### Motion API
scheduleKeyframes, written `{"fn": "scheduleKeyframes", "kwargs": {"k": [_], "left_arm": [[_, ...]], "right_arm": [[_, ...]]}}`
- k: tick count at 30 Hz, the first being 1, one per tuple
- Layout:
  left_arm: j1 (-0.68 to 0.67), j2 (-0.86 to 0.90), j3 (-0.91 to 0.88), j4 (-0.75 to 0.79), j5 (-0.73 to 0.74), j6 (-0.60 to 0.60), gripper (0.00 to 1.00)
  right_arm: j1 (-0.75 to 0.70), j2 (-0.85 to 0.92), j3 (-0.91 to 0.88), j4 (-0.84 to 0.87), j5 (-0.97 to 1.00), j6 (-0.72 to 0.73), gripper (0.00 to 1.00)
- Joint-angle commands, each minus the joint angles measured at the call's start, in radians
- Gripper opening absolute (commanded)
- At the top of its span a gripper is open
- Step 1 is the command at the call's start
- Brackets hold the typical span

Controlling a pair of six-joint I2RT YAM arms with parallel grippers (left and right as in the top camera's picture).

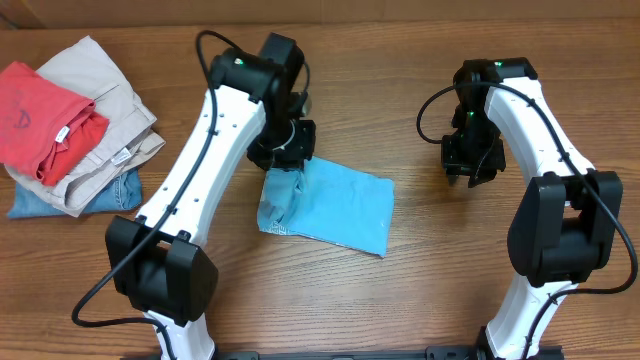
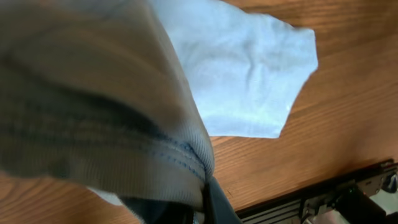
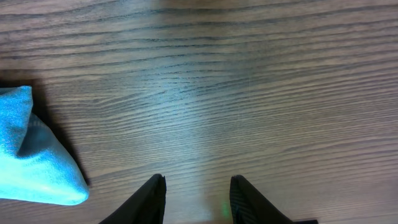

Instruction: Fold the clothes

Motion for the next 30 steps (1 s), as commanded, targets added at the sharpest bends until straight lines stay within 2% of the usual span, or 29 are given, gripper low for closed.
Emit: {"fn": "scheduleKeyframes", "kwargs": {"k": [1, 16, 23, 30], "left_arm": [[-0.047, 0.008, -0.002, -0.002, 0.017, 0.022, 0.05], [-0.22, 0.139, -0.008, 0.019, 0.017, -0.001, 0.05], [-0.262, 0.185, -0.009, 0.066, 0.026, -0.039, 0.04], [-0.26, 0.184, -0.009, 0.095, 0.103, -0.045, 0.04]], "right_arm": [[-0.003, -0.042, 0.016, -0.002, -0.003, -0.002, 0.37], [-0.003, -0.042, 0.016, -0.005, -0.003, -0.002, 0.37], [-0.003, -0.042, 0.016, -0.005, -0.003, -0.002, 0.37], [-0.003, -0.042, 0.016, -0.005, -0.003, -0.002, 0.37]]}}
